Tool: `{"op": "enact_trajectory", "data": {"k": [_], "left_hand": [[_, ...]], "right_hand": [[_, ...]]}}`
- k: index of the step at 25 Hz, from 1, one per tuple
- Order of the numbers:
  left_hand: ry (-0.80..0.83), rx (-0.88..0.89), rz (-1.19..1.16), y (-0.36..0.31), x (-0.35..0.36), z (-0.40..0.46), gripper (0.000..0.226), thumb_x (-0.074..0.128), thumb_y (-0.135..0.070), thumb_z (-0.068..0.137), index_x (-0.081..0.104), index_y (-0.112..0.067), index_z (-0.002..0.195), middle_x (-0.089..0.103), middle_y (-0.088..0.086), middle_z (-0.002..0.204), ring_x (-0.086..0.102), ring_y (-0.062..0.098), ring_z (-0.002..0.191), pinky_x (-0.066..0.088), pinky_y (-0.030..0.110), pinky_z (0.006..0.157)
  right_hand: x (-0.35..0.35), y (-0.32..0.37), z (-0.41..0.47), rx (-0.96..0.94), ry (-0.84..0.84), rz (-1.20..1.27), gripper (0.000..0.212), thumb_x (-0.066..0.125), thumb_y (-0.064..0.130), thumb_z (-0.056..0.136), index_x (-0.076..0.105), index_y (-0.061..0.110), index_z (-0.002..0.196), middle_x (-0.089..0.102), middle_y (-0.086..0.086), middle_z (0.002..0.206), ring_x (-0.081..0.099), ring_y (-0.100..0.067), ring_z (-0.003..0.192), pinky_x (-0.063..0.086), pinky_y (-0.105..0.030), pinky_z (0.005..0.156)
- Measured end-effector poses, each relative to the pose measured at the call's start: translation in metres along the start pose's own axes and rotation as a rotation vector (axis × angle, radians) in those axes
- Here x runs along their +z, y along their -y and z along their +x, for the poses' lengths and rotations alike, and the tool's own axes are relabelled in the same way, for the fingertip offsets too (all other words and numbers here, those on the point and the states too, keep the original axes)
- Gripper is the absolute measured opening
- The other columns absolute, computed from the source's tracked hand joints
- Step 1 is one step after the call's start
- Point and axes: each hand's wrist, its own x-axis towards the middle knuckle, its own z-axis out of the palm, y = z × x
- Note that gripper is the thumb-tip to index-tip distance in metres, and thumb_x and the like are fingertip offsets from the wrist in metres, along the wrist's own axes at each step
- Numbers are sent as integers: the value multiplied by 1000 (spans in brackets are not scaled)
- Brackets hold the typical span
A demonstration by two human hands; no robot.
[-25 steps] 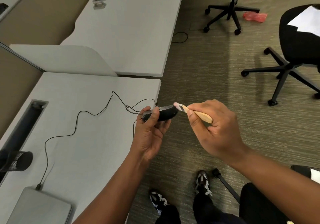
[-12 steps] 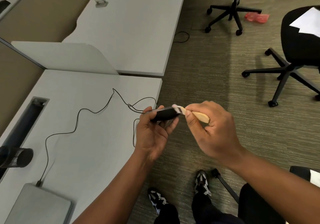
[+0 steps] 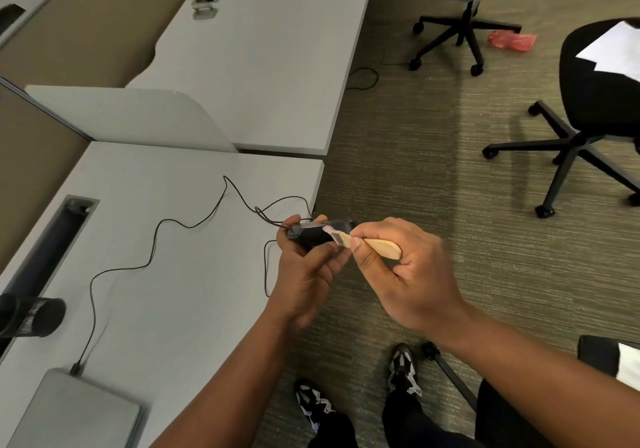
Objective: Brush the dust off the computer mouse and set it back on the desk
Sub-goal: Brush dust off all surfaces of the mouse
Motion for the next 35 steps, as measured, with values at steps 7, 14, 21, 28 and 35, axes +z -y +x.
{"op": "enact_trajectory", "data": {"k": [7, 14, 21, 28, 35], "left_hand": [[-95, 74, 356, 8, -11, -3, 75, 77, -7, 79, 38, -42, 132, 56, 8, 147, 60, 28, 134, 51, 52, 112], [-211, 242, 650, 12, -1, -8, 78, 83, 4, 80, 36, -29, 133, 60, 2, 137, 67, 15, 115, 58, 28, 97], [-151, 193, 750, 4, -3, -11, 76, 74, 15, 82, 41, -37, 128, 59, -5, 130, 66, 13, 115, 58, 32, 100], [-52, 174, 819, -7, -4, -12, 76, 67, 20, 85, 42, -27, 138, 54, 3, 127, 61, -11, 102, 54, 10, 83], [-5, 171, 896, -10, -9, -12, 84, 65, 22, 83, 46, -37, 139, 53, -10, 134, 57, -14, 109, 54, 11, 78]], "right_hand": [[-7, 0, 4, 125, -59, 76, 12, 66, 23, 98, 76, 15, 98, 72, 7, 83, 67, -10, 72, 55, -36, 62], [7, 15, 1, 129, -53, 118, 8, 69, 16, 96, 77, 15, 95, 69, 15, 77, 64, -2, 67, 47, -15, 58], [-18, 14, 27, 217, 228, 427, 5, 68, 11, 97, 73, 11, 99, 65, 25, 68, 60, 3, 58, 41, -8, 53], [-51, -7, 58, 235, 470, 195, 9, 73, 18, 93, 78, 26, 95, 72, 5, 83, 64, -20, 72, 53, -36, 64], [-45, -10, 53, 228, 439, 291, 9, 73, 21, 92, 79, 25, 98, 74, -3, 86, 64, -34, 77, 55, -45, 65]]}}
